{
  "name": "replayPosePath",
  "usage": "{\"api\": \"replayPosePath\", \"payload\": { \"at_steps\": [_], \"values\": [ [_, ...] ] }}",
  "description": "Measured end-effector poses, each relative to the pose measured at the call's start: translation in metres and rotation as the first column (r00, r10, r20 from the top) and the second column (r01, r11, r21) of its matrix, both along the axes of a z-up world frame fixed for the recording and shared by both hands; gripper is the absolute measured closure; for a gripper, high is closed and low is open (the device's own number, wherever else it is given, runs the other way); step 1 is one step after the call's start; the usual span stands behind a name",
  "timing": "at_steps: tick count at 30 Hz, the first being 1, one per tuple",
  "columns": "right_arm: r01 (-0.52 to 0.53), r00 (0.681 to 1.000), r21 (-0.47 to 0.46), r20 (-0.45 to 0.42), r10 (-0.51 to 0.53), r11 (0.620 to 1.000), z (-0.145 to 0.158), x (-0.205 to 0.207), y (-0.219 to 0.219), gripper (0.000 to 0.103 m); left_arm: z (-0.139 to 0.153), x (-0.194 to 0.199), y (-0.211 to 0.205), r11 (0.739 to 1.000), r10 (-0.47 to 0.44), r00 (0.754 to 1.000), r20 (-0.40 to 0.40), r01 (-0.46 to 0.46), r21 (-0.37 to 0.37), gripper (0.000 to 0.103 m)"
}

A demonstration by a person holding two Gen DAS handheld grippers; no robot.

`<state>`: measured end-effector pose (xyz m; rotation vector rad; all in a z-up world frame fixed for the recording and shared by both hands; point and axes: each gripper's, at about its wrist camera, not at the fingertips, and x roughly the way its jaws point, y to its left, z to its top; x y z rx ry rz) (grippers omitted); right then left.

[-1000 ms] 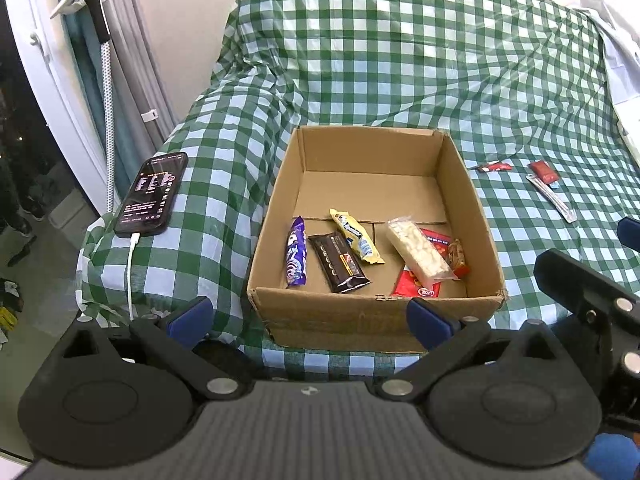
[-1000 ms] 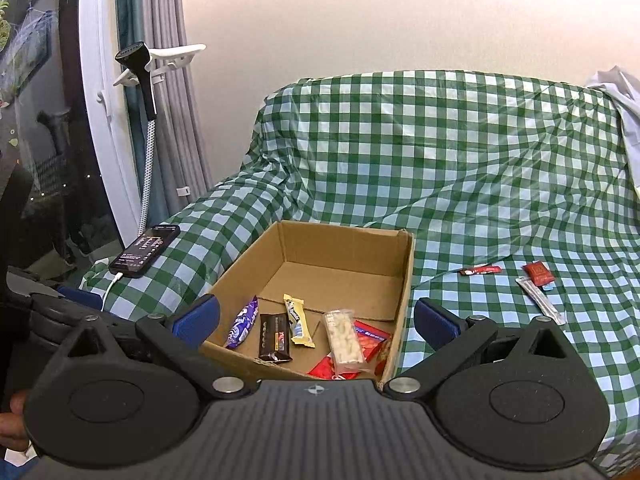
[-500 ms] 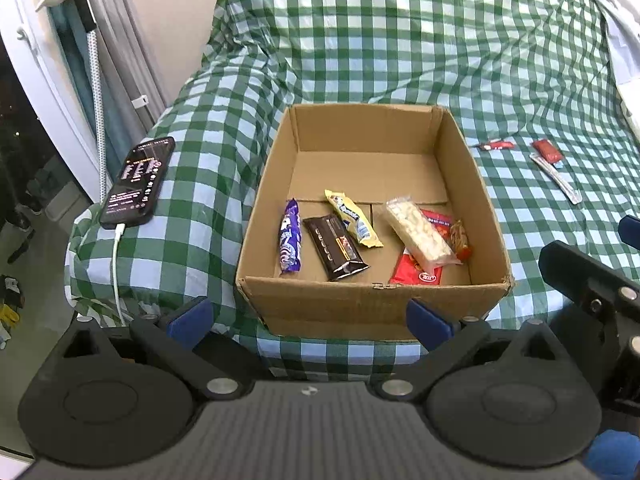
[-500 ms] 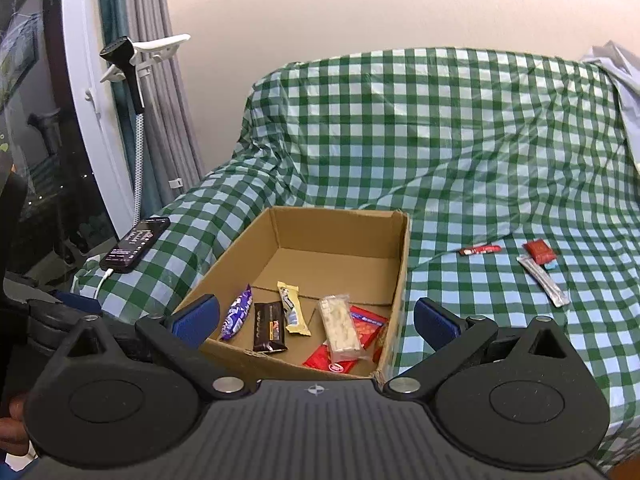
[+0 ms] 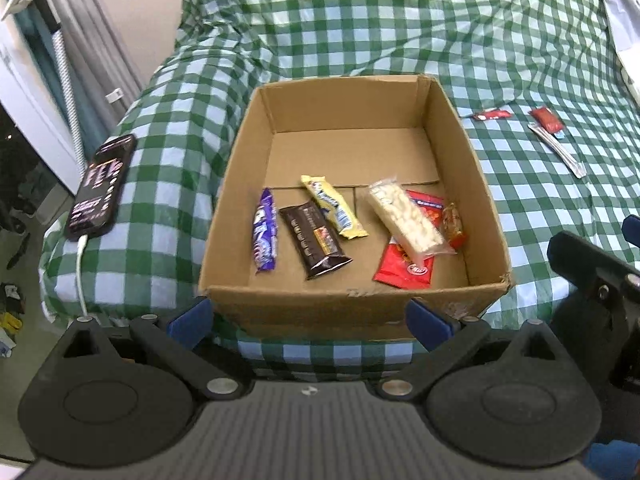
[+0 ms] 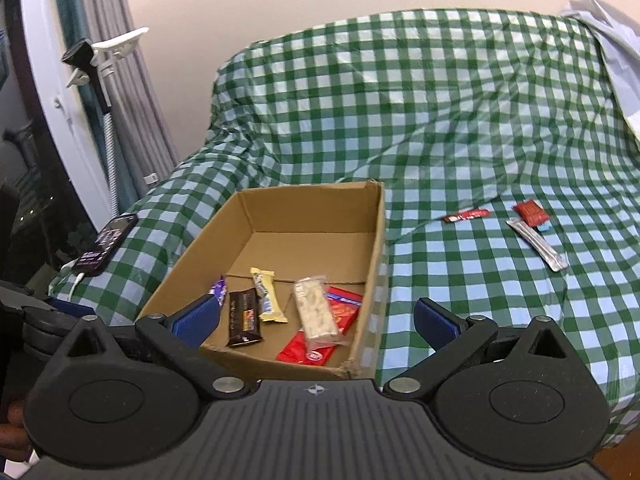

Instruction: Organize snacks

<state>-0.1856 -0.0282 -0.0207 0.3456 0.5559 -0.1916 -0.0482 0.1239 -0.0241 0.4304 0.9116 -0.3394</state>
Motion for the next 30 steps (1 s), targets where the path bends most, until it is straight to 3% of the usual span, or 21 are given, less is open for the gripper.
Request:
{"api": "replayPosePath", "payload": {
  "at_steps": [9,17,20,24,30],
  "values": [
    [0.159,0.987,-0.009,-0.004,-0.159,0.987,-0.012,0.001,-0.062,0.001,0.01,0.026,-0.077,0.993,-0.117,0.993,0.034,0.117,0.008,0.0],
    [0.312,0.948,-0.046,-0.048,-0.314,0.949,-0.042,0.013,-0.153,0.001,0.006,0.07,-0.199,0.957,-0.289,0.957,0.036,0.289,0.004,0.0],
    [0.349,0.933,-0.051,-0.069,-0.352,0.936,-0.059,0.027,-0.194,0.001,-0.015,0.094,-0.255,0.935,-0.355,0.935,0.015,0.355,0.021,0.0],
    [0.365,0.921,-0.048,-0.131,-0.368,0.93,-0.093,0.056,-0.253,0.001,-0.057,0.138,-0.334,0.912,-0.408,0.91,-0.078,0.411,0.015,0.0],
    [0.338,0.913,-0.046,-0.224,-0.339,0.94,-0.153,0.107,-0.322,0.001,-0.12,0.189,-0.423,0.864,-0.498,0.866,-0.051,0.5,0.057,0.0]
  ]
}}
